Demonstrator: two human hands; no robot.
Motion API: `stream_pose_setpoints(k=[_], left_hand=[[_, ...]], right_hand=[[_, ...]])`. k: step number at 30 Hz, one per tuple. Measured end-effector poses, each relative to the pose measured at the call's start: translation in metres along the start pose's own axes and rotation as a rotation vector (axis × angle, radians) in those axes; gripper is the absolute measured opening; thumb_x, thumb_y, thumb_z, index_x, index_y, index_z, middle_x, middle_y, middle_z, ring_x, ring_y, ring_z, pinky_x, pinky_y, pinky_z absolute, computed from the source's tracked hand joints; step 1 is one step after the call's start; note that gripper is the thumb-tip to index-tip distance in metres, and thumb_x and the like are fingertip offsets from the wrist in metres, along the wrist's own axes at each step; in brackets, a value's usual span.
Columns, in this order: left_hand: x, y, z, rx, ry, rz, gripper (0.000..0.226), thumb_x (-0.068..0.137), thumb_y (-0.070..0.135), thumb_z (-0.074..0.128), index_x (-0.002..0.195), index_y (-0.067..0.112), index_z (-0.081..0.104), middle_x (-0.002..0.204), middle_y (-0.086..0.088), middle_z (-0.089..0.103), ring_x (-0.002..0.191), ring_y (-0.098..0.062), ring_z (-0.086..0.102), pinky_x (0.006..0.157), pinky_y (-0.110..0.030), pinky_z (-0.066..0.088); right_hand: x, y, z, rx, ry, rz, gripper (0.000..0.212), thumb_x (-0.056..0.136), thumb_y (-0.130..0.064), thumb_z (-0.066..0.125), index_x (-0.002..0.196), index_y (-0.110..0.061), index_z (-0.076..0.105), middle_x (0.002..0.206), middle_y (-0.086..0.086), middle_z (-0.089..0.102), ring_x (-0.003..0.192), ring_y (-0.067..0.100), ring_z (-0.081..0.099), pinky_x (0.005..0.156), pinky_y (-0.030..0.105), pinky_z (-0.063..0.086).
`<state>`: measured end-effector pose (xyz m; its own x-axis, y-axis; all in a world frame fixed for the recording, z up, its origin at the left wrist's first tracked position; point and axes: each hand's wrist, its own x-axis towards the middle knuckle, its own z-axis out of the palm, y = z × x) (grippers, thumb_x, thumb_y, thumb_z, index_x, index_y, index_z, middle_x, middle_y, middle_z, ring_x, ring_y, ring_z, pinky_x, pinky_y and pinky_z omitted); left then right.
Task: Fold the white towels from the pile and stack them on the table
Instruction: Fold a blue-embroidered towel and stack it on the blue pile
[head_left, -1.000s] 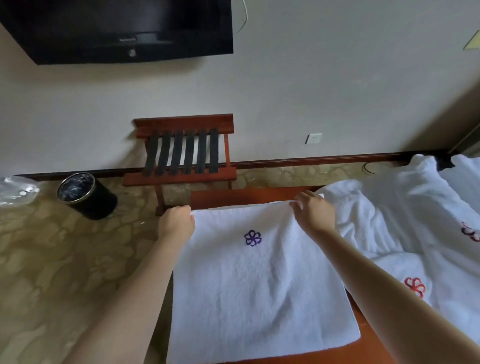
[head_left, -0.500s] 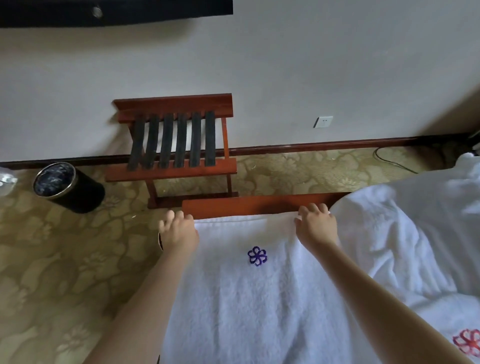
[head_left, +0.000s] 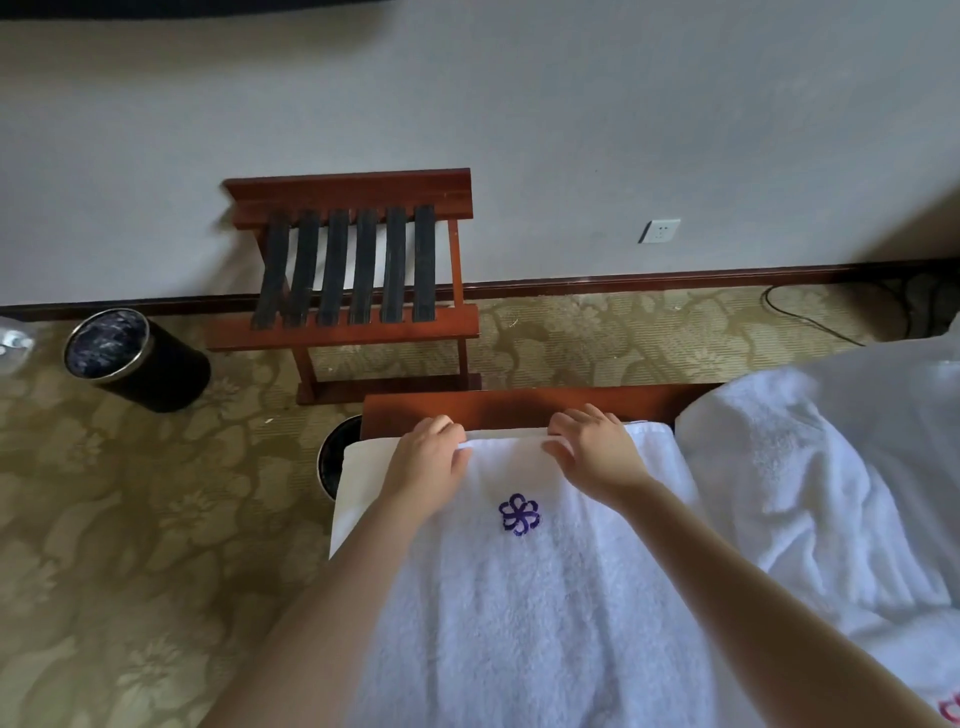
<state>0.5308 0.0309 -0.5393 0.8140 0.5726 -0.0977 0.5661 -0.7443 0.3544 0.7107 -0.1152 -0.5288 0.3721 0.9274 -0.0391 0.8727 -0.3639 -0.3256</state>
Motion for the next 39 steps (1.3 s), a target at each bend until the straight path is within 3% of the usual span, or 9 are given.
stream_pose_setpoints(k=[5, 10, 15, 19, 28, 31, 34, 39], left_hand=[[0.013, -0.001, 0.0, 0.047, -0.022, -0.055, 0.018, 0.096, 0.026, 0.046, 0.09, 0.015, 0.057, 0.084, 0.007, 0.044, 0.088, -0.018, 0.05, 0.065, -0.027, 0.034], [0.02, 0.002, -0.001, 0.13, -0.049, -0.091, 0.023, 0.1, 0.029, 0.038, 0.093, 0.015, 0.056, 0.092, -0.002, 0.057, 0.085, -0.024, 0.055, 0.062, -0.03, 0.033], [0.026, 0.008, 0.002, 0.172, -0.064, -0.153, 0.022, 0.099, 0.03, 0.039, 0.096, 0.016, 0.055, 0.1, -0.002, 0.058, 0.094, -0.024, 0.053, 0.071, -0.034, 0.038], [0.019, 0.009, 0.009, 0.195, 0.0, -0.204, 0.018, 0.095, 0.031, 0.041, 0.096, 0.017, 0.052, 0.102, 0.0, 0.051, 0.099, -0.022, 0.046, 0.078, -0.034, 0.037], [0.021, -0.001, 0.009, 0.166, -0.1, -0.065, 0.028, 0.1, 0.03, 0.033, 0.097, 0.014, 0.056, 0.105, 0.001, 0.046, 0.103, -0.02, 0.04, 0.086, -0.034, 0.034], [0.019, 0.0, 0.004, 0.091, -0.049, -0.035, 0.028, 0.102, 0.027, 0.03, 0.084, 0.014, 0.049, 0.088, 0.001, 0.051, 0.087, -0.021, 0.049, 0.074, -0.034, 0.039], [0.017, 0.001, -0.002, 0.06, -0.054, -0.061, 0.028, 0.103, 0.028, 0.029, 0.08, 0.016, 0.038, 0.074, -0.001, 0.052, 0.071, -0.025, 0.053, 0.061, -0.033, 0.031], [0.007, 0.004, -0.014, 0.086, -0.048, 0.006, 0.026, 0.101, 0.025, 0.029, 0.08, 0.016, 0.043, 0.078, 0.002, 0.046, 0.074, -0.021, 0.045, 0.07, -0.034, 0.031]], right_hand=[[0.014, 0.001, 0.002, 0.037, -0.067, 0.067, 0.013, 0.092, -0.025, 0.053, 0.091, -0.014, 0.059, 0.085, -0.002, 0.06, 0.088, 0.021, 0.053, 0.07, 0.03, 0.033], [0.02, -0.001, 0.004, 0.055, -0.075, 0.143, 0.01, 0.089, -0.02, 0.054, 0.087, -0.011, 0.058, 0.076, 0.001, 0.056, 0.081, 0.024, 0.053, 0.064, 0.029, 0.028], [0.027, -0.004, 0.007, 0.028, -0.095, 0.233, 0.009, 0.086, -0.021, 0.054, 0.087, -0.013, 0.059, 0.072, 0.0, 0.053, 0.082, 0.025, 0.054, 0.062, 0.029, 0.028], [0.02, -0.008, 0.015, -0.034, -0.023, 0.247, 0.015, 0.087, -0.026, 0.053, 0.096, -0.015, 0.059, 0.094, -0.001, 0.057, 0.095, 0.024, 0.05, 0.072, 0.033, 0.037], [0.017, -0.005, 0.023, -0.17, -0.035, 0.136, 0.027, 0.094, -0.038, 0.043, 0.098, -0.016, 0.057, 0.102, 0.0, 0.051, 0.096, 0.022, 0.045, 0.076, 0.035, 0.033], [0.016, -0.002, 0.02, -0.137, -0.035, 0.069, 0.025, 0.099, -0.037, 0.037, 0.096, -0.016, 0.051, 0.094, -0.003, 0.053, 0.089, 0.021, 0.046, 0.074, 0.033, 0.029], [0.012, 0.0, 0.013, -0.042, -0.025, 0.031, 0.025, 0.101, -0.035, 0.036, 0.095, -0.014, 0.047, 0.082, -0.003, 0.058, 0.08, 0.023, 0.052, 0.071, 0.033, 0.026], [0.002, 0.004, -0.002, -0.115, 0.014, -0.047, 0.033, 0.1, -0.042, 0.039, 0.093, -0.014, 0.055, 0.079, -0.003, 0.062, 0.076, 0.022, 0.055, 0.068, 0.034, 0.033]])
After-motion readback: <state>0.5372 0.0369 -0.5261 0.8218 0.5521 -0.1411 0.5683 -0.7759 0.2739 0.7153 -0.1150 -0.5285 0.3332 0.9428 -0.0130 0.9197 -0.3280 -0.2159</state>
